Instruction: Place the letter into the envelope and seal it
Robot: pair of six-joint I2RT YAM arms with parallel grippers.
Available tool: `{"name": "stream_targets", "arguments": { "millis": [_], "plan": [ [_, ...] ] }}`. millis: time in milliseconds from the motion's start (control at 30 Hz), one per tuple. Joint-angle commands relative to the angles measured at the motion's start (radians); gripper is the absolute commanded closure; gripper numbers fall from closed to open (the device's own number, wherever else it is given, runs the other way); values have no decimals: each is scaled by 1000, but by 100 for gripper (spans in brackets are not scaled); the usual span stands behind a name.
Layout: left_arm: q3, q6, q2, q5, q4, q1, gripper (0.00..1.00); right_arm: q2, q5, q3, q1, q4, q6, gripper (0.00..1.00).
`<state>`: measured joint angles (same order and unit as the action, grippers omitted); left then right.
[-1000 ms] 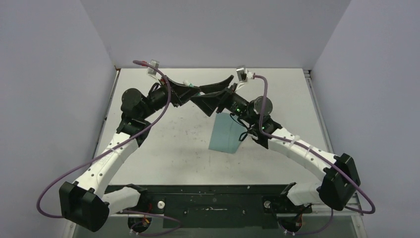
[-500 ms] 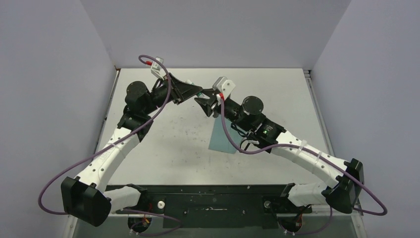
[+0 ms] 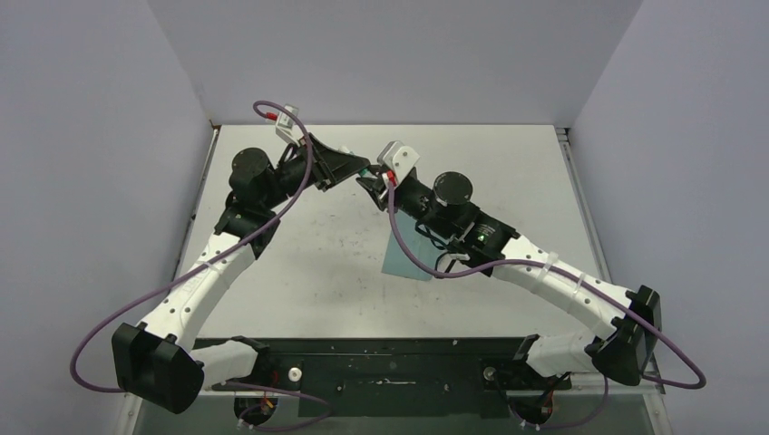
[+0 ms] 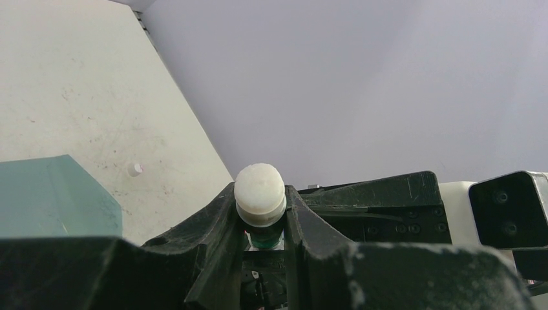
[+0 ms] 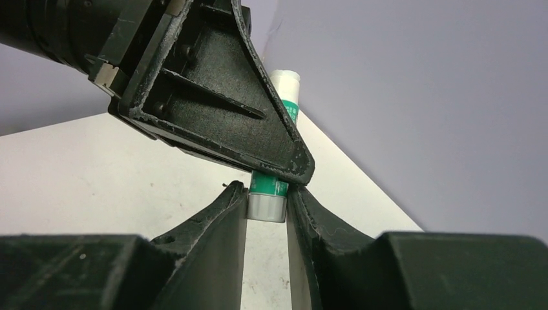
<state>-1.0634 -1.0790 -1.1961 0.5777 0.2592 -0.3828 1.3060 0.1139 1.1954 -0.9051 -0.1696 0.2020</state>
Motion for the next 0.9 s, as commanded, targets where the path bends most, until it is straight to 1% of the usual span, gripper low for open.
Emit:
{"name": "stream_targets", "arguments": {
  "millis": [0,67,100,133,167,233,300,367,400,467,500,600,667,767,800,867],
  "plan": [
    [-35,16,16,9,19,-1,100,13,-70,61,-5,31,21,79],
    [-33,17,17,8,19,-1,100,15,-91,61,-7,37,17,82],
    [-32,18,19,7,21,-1,100,19,-102,63,-7,46,12,86],
    [-31,20,19,9,24,-1,100,24,-110,69,-7,55,4,92],
    [-29,22,20,10,30,-1,100,30,-111,74,-6,61,-20,94],
    [-20,26,25,11,48,-1,100,39,-110,90,4,76,-83,95],
    [-6,33,35,11,88,-1,100,44,-45,94,46,75,-214,95],
    [11,43,43,15,140,-1,100,39,120,72,144,20,-456,95],
    [19,49,49,18,169,-1,100,33,224,29,204,-50,-590,95],
    [32,60,58,19,221,-1,100,25,370,-46,305,-222,-852,95],
    [36,69,61,19,240,-1,100,28,426,-78,337,-311,-981,95],
    [40,89,65,26,278,-1,100,56,517,-166,389,-593,-1332,95],
    [39,102,68,36,298,-1,100,88,524,-214,398,-782,-1540,95],
    [43,122,74,46,308,-1,100,166,478,-274,390,-1101,-1854,95],
    [44,126,76,50,312,-1,100,193,457,-285,382,-1192,-1936,95],
    [46,131,79,59,318,-1,100,235,433,-280,364,-1301,-2076,95]
  ]
}}
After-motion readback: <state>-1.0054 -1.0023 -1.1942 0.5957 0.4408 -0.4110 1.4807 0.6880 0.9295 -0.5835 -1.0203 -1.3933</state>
